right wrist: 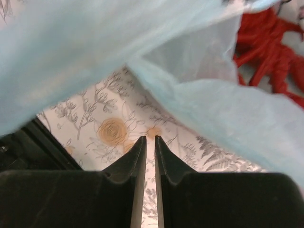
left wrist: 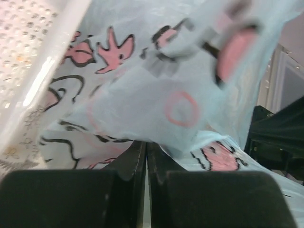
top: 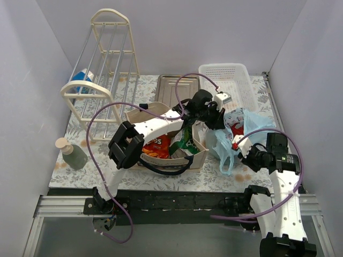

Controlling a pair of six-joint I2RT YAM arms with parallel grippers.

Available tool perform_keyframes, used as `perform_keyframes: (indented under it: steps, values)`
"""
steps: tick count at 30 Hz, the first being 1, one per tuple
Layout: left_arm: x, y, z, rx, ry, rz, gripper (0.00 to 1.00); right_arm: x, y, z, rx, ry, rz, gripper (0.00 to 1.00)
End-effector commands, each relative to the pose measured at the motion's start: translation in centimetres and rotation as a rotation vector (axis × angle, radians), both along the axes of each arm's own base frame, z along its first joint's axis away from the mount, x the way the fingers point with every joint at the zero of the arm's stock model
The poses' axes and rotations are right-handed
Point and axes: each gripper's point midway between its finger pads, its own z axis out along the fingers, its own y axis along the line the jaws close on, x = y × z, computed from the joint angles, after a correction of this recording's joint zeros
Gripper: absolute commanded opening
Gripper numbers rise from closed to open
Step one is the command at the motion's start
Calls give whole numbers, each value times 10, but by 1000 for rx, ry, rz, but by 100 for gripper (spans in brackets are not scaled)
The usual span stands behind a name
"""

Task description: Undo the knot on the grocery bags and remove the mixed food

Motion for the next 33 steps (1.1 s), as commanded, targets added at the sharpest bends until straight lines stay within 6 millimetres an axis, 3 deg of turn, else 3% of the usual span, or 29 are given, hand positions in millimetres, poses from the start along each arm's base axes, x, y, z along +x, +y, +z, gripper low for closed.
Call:
perform_keyframes:
  steps: [1, 2, 4, 5, 6, 8, 12, 17, 18, 19, 21, 24, 27, 31, 33]
  values:
    - [48, 18, 29, -32, -89, 117, 0, -25, -7, -20, -55, 103, 6, 19]
    - [57, 24, 37, -51, -78, 126, 0, -22, -5, -11, -43, 92, 10, 19]
    - [51, 27, 55, -97, -61, 78, 0, -21, -2, 7, -27, 72, 15, 20]
    - [41, 26, 60, -123, -43, 12, 0, -11, 1, 33, -23, 1, 55, 23]
    - [37, 27, 62, -127, -31, -12, 0, -10, 4, 45, -23, -27, 85, 35]
    - [23, 25, 64, -149, 15, -67, 0, -1, 7, 80, -34, -145, 140, 46]
    - [8, 26, 61, -163, 84, -114, 0, 14, 11, 107, -111, -323, 297, 66]
    - [-1, 28, 67, -174, 106, -152, 0, 19, 12, 90, -154, -290, 451, 75]
    - [-3, 27, 70, -181, 112, -160, 26, 19, 12, 87, -162, -284, 471, 77]
    - [-4, 27, 70, -183, 117, -166, 45, 22, 10, 84, -185, -291, 499, 78]
    - [-7, 27, 76, -199, 122, -177, 70, 29, 3, 74, -229, -278, 525, 78]
    - [-8, 23, 78, -209, 110, -187, 79, 39, -5, 64, -286, -286, 542, 79]
    - [-1, 15, 78, -196, 63, -148, 80, 47, -4, 62, -311, -332, 580, 80]
    - [15, 2, 65, -181, 34, -105, 82, 56, -2, 49, -335, -387, 637, 81]
    - [32, -2, 57, -153, -11, -31, 82, 55, -2, 31, -341, -377, 657, 80]
